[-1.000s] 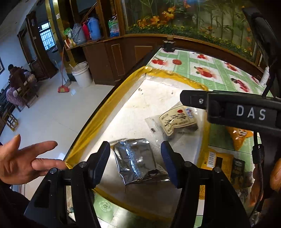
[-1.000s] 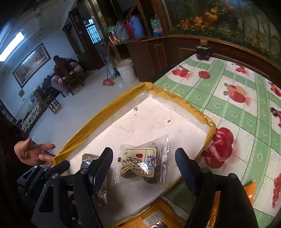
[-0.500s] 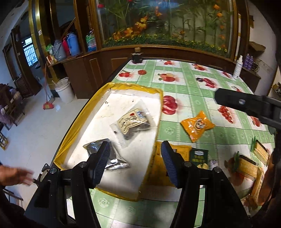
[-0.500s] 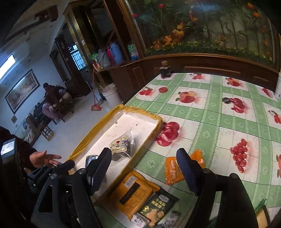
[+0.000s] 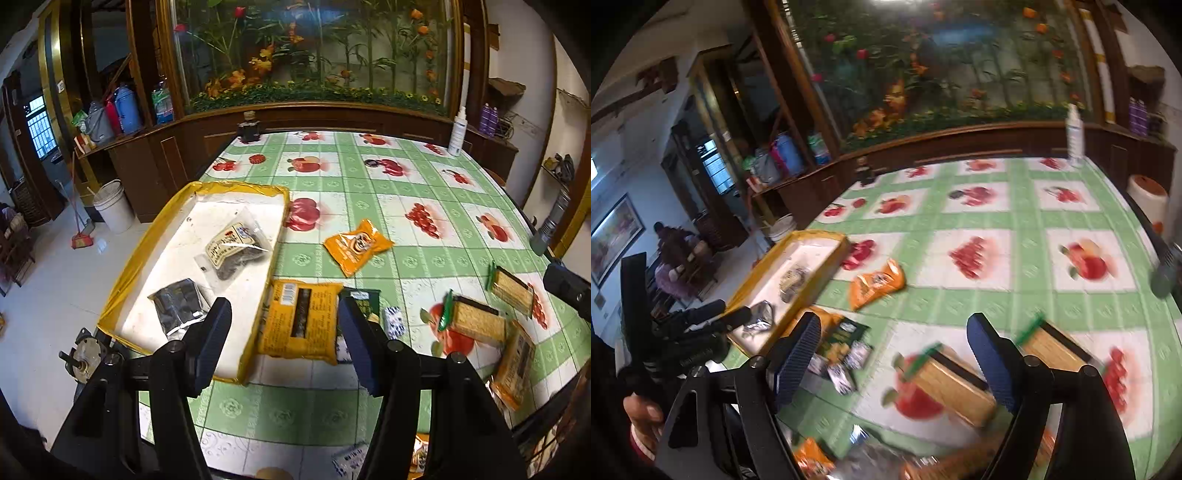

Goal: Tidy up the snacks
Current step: 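Withdraw both open tools from the tray back over the table, then grasp a small white packet with the left tool while the right tool grasps a cracker pack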

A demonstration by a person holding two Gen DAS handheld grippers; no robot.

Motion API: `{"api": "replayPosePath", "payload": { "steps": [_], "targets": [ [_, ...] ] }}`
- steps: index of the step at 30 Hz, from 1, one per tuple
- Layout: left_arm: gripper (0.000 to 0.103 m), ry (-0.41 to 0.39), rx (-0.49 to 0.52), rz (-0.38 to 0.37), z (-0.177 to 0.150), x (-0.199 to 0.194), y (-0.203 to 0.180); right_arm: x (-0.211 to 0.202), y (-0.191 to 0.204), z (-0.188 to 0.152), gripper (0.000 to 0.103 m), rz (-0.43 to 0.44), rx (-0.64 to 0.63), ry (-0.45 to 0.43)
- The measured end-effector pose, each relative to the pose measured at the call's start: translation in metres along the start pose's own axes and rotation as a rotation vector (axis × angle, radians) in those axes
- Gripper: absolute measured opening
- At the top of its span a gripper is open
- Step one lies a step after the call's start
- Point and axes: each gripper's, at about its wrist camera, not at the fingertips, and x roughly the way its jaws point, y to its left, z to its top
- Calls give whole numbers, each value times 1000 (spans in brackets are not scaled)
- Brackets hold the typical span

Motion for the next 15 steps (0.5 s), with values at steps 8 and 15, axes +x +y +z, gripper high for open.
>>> {"api": "replayPosePath", "payload": {
  "steps": [8, 15],
  "targets": [
    [59, 43, 96, -70, -31, -2, -24, -18, -32, -47, 83, -21, 78, 24],
    [59, 93, 145, -155, -62, -3, -18, -20, -31, -65, 83, -4, 66, 42]
  ]
}}
